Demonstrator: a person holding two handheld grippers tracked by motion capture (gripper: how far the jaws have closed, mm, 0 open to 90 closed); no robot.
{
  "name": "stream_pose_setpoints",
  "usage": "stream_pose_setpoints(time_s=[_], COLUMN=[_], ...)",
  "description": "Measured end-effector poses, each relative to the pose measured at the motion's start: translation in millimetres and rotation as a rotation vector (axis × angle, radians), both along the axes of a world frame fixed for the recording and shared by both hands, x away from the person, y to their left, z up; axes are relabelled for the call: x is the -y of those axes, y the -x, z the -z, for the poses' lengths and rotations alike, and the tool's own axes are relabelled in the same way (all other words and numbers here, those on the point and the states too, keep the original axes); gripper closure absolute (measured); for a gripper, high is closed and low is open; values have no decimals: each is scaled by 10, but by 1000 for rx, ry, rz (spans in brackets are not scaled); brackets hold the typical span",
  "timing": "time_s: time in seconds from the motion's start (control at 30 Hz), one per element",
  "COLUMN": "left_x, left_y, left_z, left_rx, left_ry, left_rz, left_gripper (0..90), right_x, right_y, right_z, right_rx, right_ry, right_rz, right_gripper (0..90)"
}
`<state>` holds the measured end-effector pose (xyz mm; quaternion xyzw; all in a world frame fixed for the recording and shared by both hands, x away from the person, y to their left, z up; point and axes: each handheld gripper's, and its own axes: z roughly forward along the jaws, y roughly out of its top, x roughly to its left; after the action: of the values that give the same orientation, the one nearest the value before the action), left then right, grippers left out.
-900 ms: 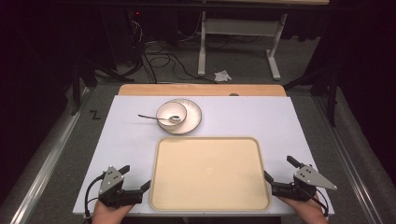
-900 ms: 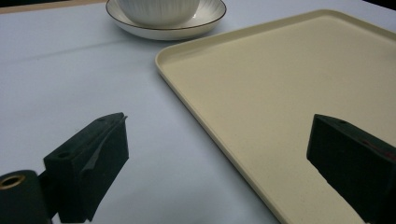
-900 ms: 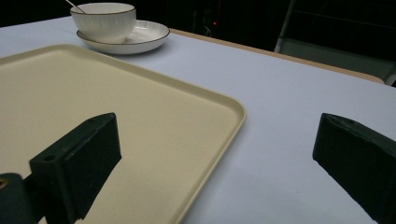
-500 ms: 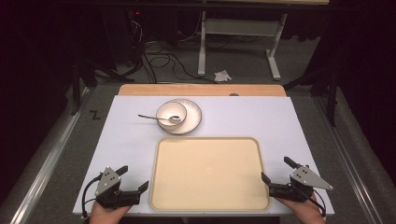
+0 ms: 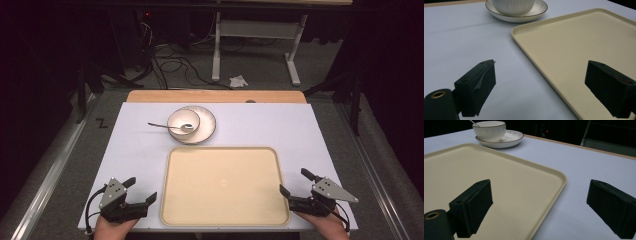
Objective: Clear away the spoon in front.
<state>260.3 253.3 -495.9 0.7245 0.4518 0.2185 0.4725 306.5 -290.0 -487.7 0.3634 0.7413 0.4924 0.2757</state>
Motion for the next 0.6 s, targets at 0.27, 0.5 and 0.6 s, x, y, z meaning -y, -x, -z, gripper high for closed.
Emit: stream_pose_setpoints(time_s=[0.27, 0.5, 0.6], left_x=[-42, -43, -19], left_y=[-41, -208, -283], left_z=[-45, -213, -248], left_rx=[-5, 14, 11], left_ry=[59, 56, 40], left_rz=[-14, -37, -39], left_gripper=[121, 123, 123], right_x=[-21, 12, 18], right_y=[-3, -7, -9], right_z=[4, 1, 10], right_rx=[6, 21, 28], right_ry=[8, 1, -4], right_rz=[-12, 1, -8], right_gripper=[74, 74, 74])
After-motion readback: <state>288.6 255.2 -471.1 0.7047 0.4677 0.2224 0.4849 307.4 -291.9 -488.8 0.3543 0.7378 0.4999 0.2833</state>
